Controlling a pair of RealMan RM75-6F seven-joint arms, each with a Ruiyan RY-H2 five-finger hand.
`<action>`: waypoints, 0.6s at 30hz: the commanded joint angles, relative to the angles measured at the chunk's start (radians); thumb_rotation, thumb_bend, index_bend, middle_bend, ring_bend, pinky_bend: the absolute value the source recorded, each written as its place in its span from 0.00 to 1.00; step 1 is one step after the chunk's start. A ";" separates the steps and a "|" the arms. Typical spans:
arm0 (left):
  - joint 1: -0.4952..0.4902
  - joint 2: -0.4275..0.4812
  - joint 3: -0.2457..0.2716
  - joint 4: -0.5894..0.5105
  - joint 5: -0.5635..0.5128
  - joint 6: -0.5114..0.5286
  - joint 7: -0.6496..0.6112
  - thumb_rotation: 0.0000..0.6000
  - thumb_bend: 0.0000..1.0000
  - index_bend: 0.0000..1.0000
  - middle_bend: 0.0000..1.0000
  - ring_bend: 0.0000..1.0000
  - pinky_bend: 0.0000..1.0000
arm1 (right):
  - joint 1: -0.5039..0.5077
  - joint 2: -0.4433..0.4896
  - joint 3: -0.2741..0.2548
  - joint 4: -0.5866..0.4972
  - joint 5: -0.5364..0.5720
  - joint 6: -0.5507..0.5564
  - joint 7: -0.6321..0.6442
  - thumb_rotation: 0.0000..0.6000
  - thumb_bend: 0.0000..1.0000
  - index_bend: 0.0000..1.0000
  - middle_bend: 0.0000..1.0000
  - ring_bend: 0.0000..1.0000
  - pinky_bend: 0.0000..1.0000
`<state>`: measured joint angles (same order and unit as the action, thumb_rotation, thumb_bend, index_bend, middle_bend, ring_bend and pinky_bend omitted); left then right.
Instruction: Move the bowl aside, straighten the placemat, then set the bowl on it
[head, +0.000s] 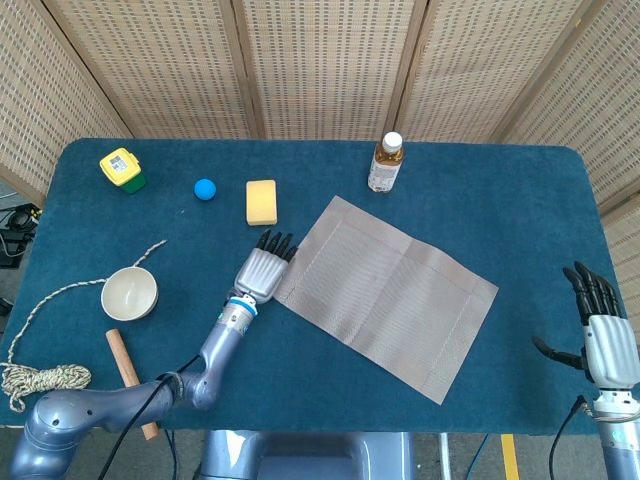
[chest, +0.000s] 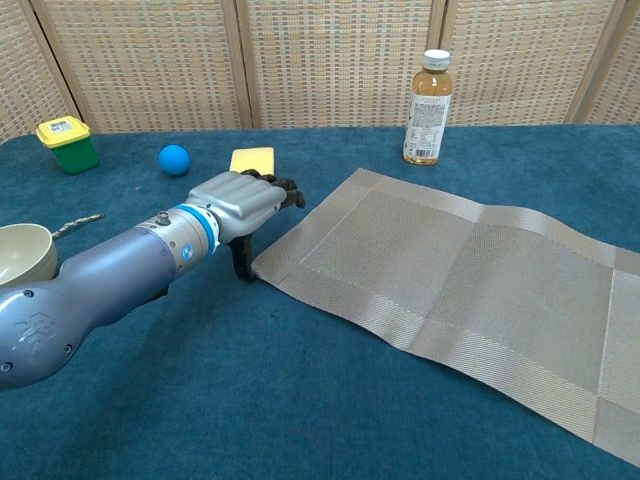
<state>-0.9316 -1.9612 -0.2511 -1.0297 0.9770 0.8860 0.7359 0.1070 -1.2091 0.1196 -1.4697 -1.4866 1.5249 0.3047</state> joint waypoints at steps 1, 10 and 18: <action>-0.007 -0.009 0.006 0.013 0.017 0.000 -0.015 1.00 0.21 0.14 0.00 0.00 0.00 | 0.000 0.000 0.002 0.001 0.001 0.001 0.002 1.00 0.23 0.04 0.00 0.00 0.00; -0.009 -0.027 0.029 0.044 0.134 0.042 -0.143 1.00 0.45 0.17 0.00 0.00 0.00 | -0.001 0.001 0.002 -0.003 0.002 -0.004 0.006 1.00 0.23 0.04 0.00 0.00 0.00; -0.009 -0.036 0.040 0.065 0.210 0.069 -0.238 1.00 0.47 0.18 0.00 0.00 0.00 | -0.002 0.004 0.002 -0.009 0.002 -0.008 0.010 1.00 0.23 0.04 0.00 0.00 0.00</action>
<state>-0.9406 -1.9931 -0.2120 -0.9704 1.1816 0.9503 0.5063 0.1051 -1.2058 0.1217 -1.4784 -1.4845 1.5175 0.3141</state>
